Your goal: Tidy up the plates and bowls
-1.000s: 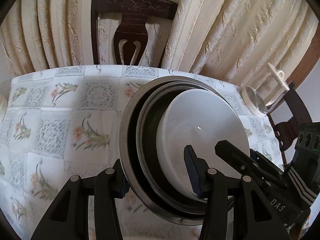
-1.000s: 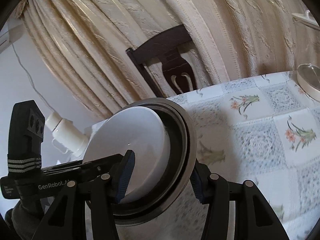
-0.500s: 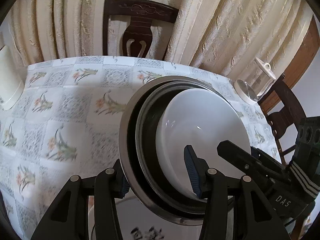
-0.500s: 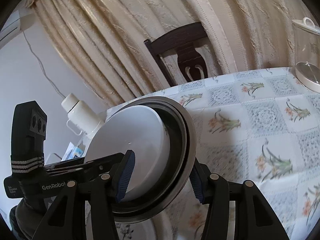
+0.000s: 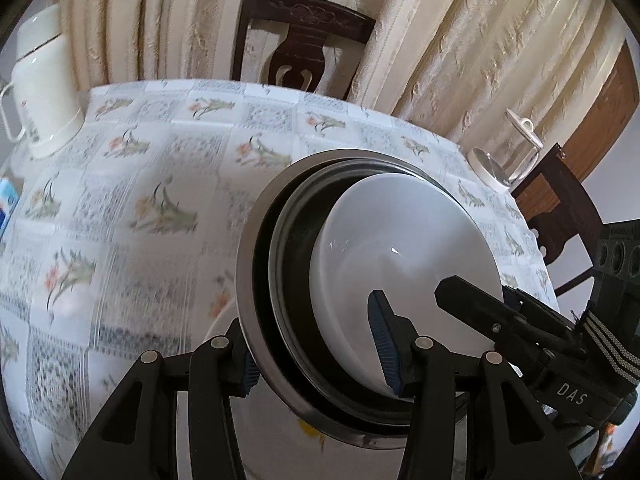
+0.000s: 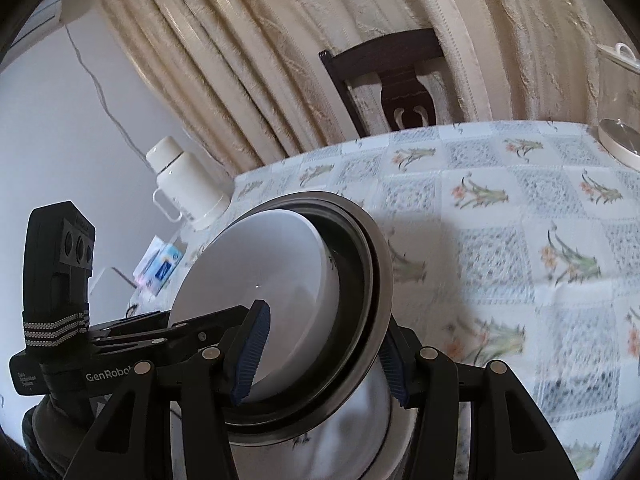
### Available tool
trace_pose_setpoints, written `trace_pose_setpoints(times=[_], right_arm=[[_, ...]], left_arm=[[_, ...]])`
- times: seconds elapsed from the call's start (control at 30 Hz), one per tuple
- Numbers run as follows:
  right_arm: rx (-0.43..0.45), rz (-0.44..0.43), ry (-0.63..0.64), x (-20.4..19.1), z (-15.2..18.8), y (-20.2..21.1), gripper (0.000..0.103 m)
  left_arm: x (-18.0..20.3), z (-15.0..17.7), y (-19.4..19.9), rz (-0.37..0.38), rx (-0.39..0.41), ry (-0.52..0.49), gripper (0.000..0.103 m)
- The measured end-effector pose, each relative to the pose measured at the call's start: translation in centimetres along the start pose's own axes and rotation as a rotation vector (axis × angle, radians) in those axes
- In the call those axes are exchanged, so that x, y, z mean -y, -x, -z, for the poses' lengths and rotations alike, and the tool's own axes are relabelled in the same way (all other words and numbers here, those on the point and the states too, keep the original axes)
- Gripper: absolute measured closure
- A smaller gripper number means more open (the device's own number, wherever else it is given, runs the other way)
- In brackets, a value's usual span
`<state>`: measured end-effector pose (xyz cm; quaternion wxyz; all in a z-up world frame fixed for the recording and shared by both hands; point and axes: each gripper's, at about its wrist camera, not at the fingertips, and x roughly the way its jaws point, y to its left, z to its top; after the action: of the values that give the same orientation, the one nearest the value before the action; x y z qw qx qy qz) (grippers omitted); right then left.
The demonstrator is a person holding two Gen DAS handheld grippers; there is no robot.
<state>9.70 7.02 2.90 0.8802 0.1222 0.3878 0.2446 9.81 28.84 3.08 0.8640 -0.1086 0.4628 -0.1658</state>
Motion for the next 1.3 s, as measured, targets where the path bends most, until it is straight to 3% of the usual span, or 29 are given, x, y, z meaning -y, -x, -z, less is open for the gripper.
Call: trace_pose_setpoints(times=[0.47, 1.3], right_arm=[[-0.059, 0.050, 0.000, -1.2, 3.8, 0.1, 0.048], [-0.088, 0.056, -0.022, -1.4, 5.0, -0.8, 0.048]], left_arm=[[-1.1, 4.5, -0.2, 0.032, -0.045, 0.003, 0.054], [-1.2, 5.8, -1.2, 0.008, -0.058, -0.033, 0.054]])
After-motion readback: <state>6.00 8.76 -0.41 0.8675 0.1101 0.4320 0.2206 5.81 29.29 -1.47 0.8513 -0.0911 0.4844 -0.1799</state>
